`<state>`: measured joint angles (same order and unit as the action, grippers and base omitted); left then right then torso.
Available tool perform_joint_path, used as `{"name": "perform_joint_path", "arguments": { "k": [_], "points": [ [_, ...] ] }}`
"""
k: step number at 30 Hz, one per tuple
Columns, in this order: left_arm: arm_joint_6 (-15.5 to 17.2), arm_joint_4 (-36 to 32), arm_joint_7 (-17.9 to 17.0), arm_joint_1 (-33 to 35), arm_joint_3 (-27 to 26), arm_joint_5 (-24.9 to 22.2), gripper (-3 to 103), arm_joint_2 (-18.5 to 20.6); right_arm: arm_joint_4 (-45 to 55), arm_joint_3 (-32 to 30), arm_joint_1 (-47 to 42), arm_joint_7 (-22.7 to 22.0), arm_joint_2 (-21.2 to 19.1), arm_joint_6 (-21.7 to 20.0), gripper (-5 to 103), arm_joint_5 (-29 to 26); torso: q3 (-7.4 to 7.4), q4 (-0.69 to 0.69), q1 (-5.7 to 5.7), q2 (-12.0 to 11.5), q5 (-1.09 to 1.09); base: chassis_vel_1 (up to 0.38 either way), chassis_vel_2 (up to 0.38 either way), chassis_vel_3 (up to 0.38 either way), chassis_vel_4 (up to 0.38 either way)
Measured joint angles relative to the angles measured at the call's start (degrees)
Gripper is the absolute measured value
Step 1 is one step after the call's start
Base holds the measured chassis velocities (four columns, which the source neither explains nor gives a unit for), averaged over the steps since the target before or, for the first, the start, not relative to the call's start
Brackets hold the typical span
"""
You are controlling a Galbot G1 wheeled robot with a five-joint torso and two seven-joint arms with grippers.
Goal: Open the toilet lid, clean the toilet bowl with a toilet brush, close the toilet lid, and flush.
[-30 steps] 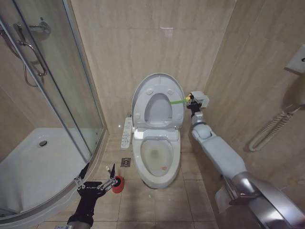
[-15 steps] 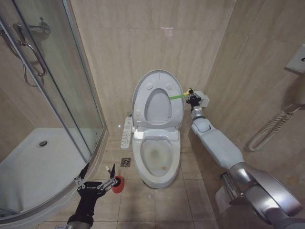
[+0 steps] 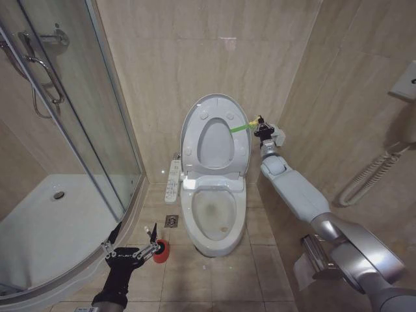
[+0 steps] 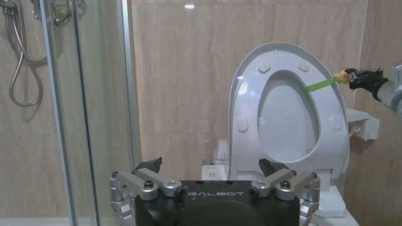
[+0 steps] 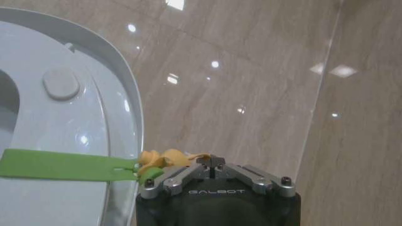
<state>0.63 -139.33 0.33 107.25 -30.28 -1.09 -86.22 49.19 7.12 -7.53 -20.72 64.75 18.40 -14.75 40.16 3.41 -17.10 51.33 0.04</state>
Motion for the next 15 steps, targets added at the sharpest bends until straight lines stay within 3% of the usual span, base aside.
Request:
{"name": "perform_joint_path", "arguments": {
  "k": [15],
  "points": [
    [0.0, 0.0, 0.0, 0.0, 0.0, 0.0, 100, 0.0, 4.3, 0.9, -1.7, -2.1, -2.5, -1.0, 0, -0.5, 0.0, 0.01, 0.0, 0.0, 0.0, 0.0, 0.0, 0.0, 0.0]
  ]
}}
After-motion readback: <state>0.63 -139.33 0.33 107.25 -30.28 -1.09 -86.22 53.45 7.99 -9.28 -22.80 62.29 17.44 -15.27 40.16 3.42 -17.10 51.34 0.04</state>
